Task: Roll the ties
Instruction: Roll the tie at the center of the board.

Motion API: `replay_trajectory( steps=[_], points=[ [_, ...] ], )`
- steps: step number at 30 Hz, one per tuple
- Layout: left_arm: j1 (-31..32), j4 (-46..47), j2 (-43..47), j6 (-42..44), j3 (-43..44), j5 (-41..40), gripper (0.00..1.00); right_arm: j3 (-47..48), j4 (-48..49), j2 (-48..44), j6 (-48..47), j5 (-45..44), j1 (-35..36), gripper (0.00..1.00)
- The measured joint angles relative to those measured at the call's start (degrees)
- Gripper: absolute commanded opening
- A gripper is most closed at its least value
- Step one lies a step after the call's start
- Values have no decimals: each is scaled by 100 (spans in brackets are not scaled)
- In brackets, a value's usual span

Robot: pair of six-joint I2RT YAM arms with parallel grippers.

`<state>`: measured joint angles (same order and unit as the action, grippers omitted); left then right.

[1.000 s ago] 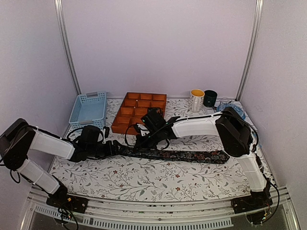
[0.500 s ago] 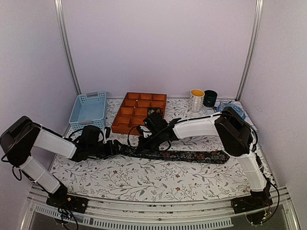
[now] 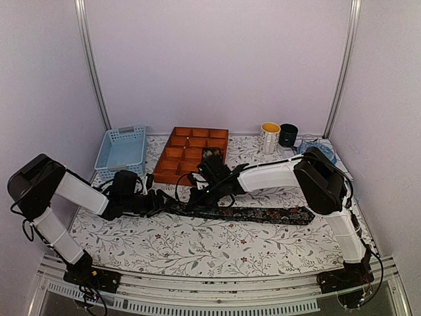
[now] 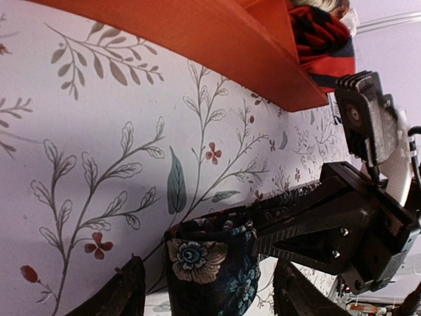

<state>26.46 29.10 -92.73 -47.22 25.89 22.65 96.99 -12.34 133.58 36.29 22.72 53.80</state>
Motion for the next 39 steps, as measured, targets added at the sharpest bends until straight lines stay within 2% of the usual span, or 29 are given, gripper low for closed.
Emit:
replay_trajectory(
  steps=[14,23,26,32,39],
  points=[
    [-87,446,-339,-378,7,444,29,-46,83,0,11,2,-20,0],
    [-101,398,-339,-372,31,393,0,-96,188,-2,15,11,-20,0],
    [-98,302,-339,-330,66,348,0,-96,190,-9,15,55,-20,4],
    [-98,15,-251,-229,85,136,0,-138,256,-46,133,411,-17,19],
    [-9,-658,125,17,210,-424,0,-466,345,-533,293,704,-2,24]
  ],
)
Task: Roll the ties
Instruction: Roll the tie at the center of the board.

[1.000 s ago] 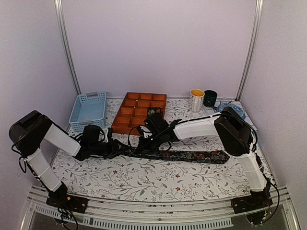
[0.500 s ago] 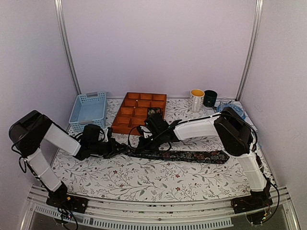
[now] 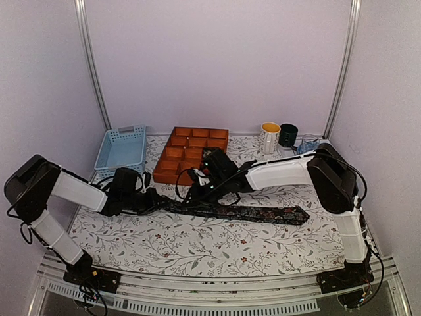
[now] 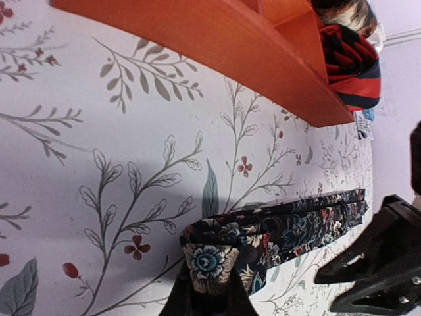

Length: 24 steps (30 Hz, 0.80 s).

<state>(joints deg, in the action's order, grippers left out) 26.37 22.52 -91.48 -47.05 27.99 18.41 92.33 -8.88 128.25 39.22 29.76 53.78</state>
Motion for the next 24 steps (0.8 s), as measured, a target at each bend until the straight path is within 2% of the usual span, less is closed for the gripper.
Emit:
replay_trajectory(
  steps=[6,13,19,24],
  points=[
    [260,-918,439,376,326,-758,0,-1261,551,-1355,234,-11,101,25],
    [656,-2072,651,907,898,-1998,0,-2601,1115,-3274,308,-680,179,25],
    [1108,-3047,651,1283,1399,-3259,0,-3517,1257,-3506,339,-1167,177,24],
    [1412,-3744,544,1405,1755,-4229,0,-3930,1193,-3506,367,-1364,177,24]
  ],
)
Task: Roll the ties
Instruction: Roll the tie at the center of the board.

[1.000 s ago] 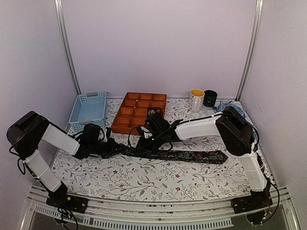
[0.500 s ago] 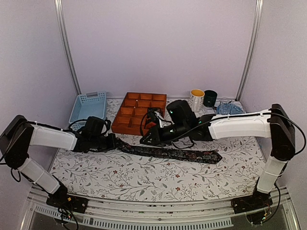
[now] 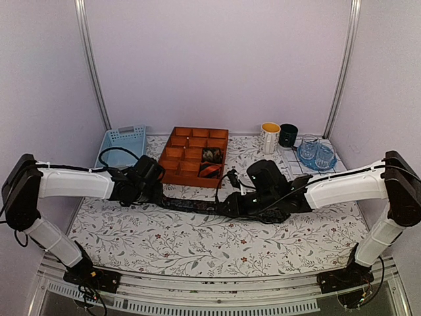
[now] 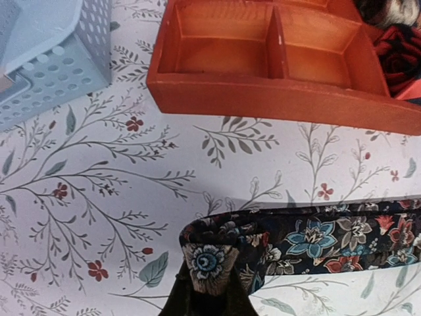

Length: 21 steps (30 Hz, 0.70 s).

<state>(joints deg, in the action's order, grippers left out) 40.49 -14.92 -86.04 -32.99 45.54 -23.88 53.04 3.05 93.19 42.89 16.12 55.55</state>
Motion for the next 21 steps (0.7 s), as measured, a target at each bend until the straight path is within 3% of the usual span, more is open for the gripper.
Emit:
replay_trajectory(
  steps=[11,21],
  points=[
    [608,-1150,-968,26,817,-1646,0,-223,46,0,79,-247,0,23],
    [1040,-1631,-1685,-13,1408,-2365,0,-317,72,0,87,-278,0,23]
  ],
)
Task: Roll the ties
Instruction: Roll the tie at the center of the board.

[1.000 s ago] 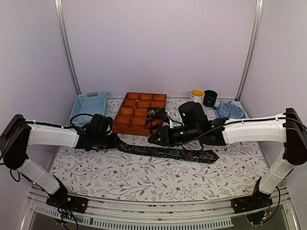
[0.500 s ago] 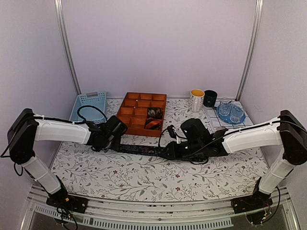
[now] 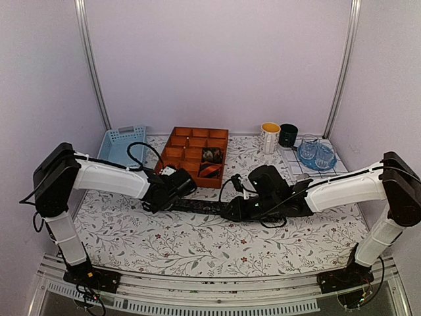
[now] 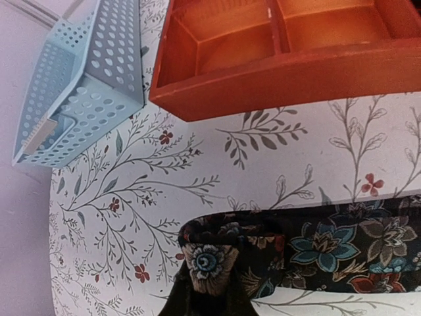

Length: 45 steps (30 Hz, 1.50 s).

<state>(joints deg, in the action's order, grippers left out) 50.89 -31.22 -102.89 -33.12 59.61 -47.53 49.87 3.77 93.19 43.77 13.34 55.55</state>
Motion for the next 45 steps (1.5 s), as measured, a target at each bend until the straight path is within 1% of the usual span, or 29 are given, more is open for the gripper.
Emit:
replay_trajectory(
  steps=[4,5,7,11,19,26,35,37,41,45],
  points=[
    [122,-39,-199,-2,186,-74,0,-2,42,0,0,-4,-7,23],
    [146,-39,-225,0,208,-79,2,-4,50,0,0,-4,-7,23],
    [184,-37,-249,4,229,-76,7,-9,68,0,7,-4,-7,23],
    [212,-7,-258,39,256,-22,21,-50,98,0,22,-4,-7,23],
    [326,184,-280,63,339,304,36,-81,166,0,42,-2,-13,23],
    [437,514,-435,116,420,726,45,-140,190,0,48,-2,-13,23],
    [457,935,-595,164,420,1187,48,-190,190,0,87,-2,-24,23],
    [457,994,-599,164,420,1259,51,-190,190,0,105,-2,-26,23],
    [457,1095,-557,181,404,1346,60,-190,190,0,120,-2,-39,23],
    [452,1123,-254,184,299,1401,66,-179,186,0,111,-2,-44,24]
  ],
)
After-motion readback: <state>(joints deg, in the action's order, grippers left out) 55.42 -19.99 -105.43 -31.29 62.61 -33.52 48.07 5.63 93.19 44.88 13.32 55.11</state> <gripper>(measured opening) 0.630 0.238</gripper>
